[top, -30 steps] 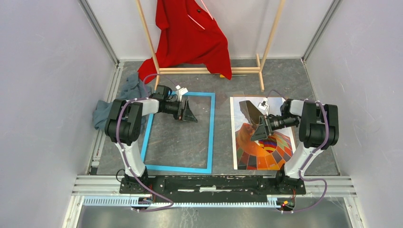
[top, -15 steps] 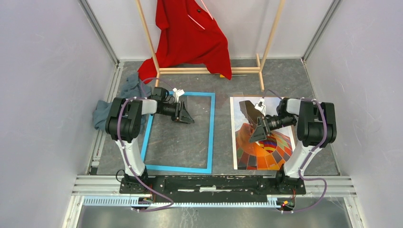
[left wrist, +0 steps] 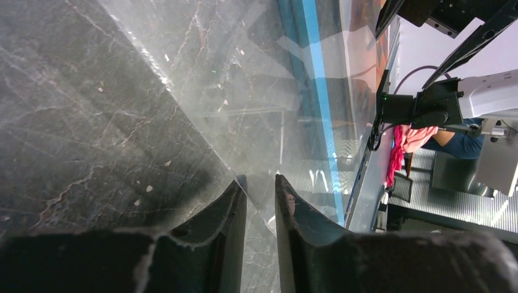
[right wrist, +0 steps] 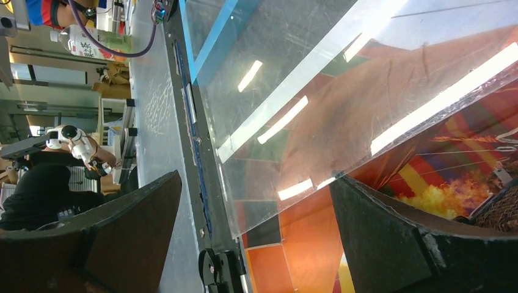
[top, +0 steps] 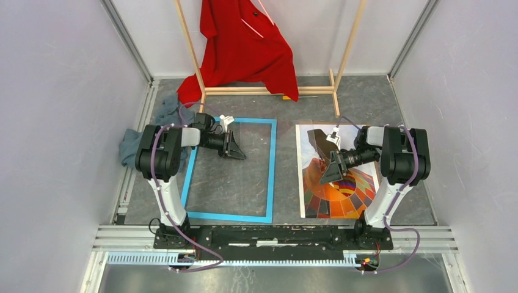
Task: Take the photo out of the frame
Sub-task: Place the photo frame item in the photo frame.
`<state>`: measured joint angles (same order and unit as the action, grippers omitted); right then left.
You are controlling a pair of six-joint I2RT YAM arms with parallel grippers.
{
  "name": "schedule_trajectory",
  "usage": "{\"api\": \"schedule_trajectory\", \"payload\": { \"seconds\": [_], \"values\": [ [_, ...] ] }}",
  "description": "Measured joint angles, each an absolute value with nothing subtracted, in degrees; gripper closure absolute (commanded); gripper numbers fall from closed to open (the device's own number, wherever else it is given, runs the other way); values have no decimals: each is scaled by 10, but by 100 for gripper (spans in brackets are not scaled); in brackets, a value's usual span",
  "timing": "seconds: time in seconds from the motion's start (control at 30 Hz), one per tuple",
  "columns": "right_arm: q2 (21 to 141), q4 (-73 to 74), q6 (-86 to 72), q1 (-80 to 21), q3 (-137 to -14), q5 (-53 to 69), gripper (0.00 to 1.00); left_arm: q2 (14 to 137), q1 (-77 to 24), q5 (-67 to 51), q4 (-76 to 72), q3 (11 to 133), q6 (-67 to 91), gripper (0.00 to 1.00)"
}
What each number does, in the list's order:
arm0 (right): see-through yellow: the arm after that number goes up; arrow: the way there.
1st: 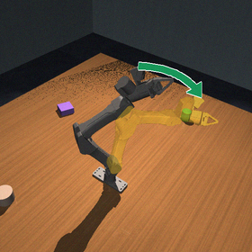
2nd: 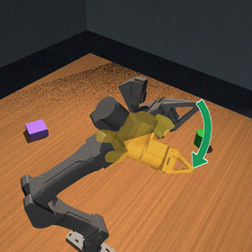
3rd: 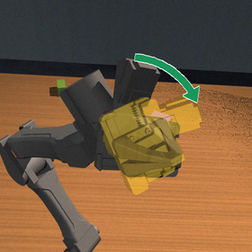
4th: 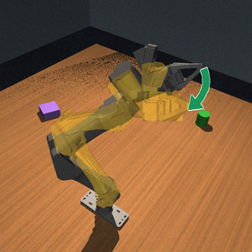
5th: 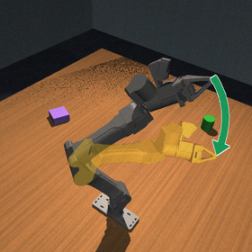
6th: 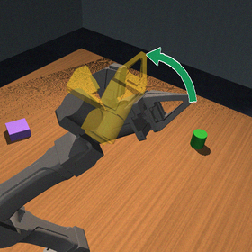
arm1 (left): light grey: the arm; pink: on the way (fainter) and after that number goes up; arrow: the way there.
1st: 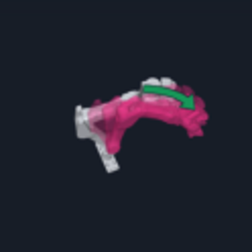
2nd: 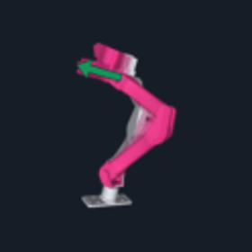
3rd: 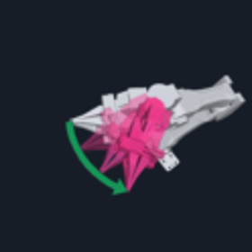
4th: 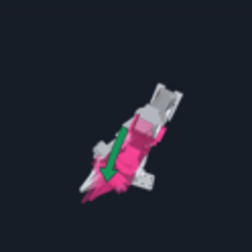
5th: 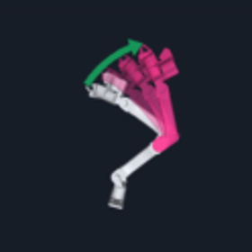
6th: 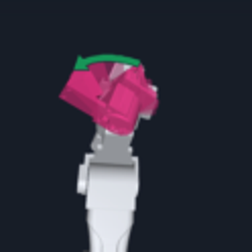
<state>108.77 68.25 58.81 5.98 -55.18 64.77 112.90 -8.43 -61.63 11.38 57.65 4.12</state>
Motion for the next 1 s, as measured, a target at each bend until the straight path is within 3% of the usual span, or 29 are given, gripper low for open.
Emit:
{"api": "schedule_trajectory", "payload": {
  "seconds": [0.2, 1.0],
  "values": [
    [1088, 683, 594, 60, -552, 653, 2, 1129, -79, -616, 123, 576, 41, 84],
    [1037, 548, 437, 57, -529, 619, 2, 1154, -44, -616, 339, 654, -64, 85]
  ]
}}
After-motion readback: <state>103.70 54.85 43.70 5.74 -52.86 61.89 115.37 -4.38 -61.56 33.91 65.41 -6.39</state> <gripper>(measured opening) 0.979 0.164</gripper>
